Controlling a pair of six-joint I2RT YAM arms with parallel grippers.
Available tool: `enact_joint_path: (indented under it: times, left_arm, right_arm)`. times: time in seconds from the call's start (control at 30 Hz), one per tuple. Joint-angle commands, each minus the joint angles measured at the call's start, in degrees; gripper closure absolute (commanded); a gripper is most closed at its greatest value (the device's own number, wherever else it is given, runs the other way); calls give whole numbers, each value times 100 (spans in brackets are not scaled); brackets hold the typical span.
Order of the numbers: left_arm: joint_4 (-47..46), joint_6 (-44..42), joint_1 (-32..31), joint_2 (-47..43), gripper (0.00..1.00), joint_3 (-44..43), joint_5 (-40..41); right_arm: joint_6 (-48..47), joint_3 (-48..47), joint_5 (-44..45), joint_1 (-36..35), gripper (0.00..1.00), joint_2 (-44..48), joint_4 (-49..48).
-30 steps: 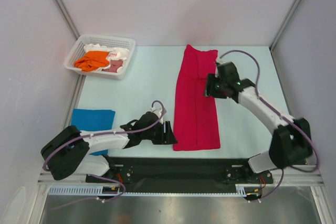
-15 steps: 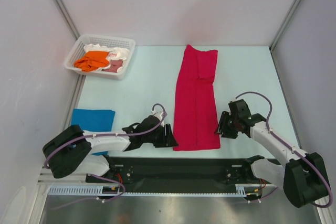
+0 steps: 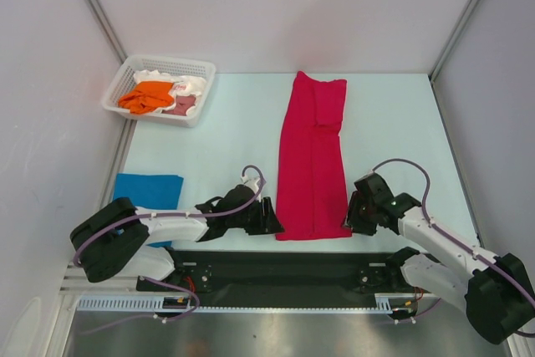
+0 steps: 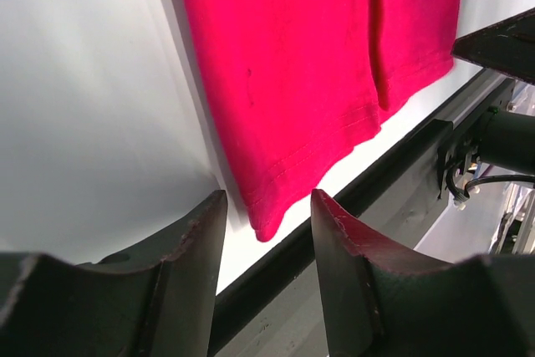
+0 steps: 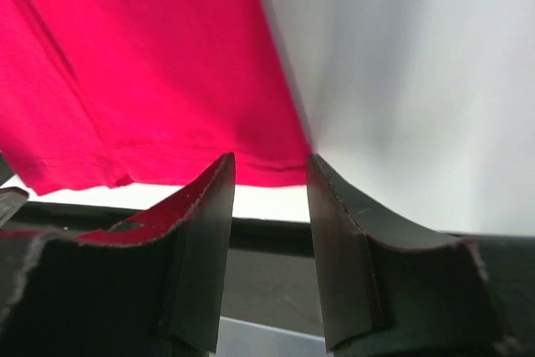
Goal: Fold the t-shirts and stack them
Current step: Fold the tshirt
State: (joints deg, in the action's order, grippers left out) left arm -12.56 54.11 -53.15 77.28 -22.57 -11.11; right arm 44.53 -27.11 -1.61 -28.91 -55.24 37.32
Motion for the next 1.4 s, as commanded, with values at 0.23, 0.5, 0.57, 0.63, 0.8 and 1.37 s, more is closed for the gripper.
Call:
enact_joint_path:
  times: [0.23,0.5,0.57,0.63,0.8,1.37]
  left_arm:
    - [8,12,-38,16,51,42,127]
    - [-150,3,-38,174,55,33,30]
    - [-159,-5,-38,182,56,42,4]
    - [-177,-5,-38,183,57,33,-5]
    - [-247,-14,-38,261,62,7,-75]
    - [-379,389,-362,-116,100,-283,-374]
  right_arm:
    - [539,-180,960,-335,50,303,513]
    - [688,285,688,-335,49,339,83]
    - [706,321,670,-326,49,348,12]
    - [706,347,679,-326,51,321,-14]
    - [750,391,610,-326,61,435,-58]
    - [1005,75,337,-124,100,2561,802]
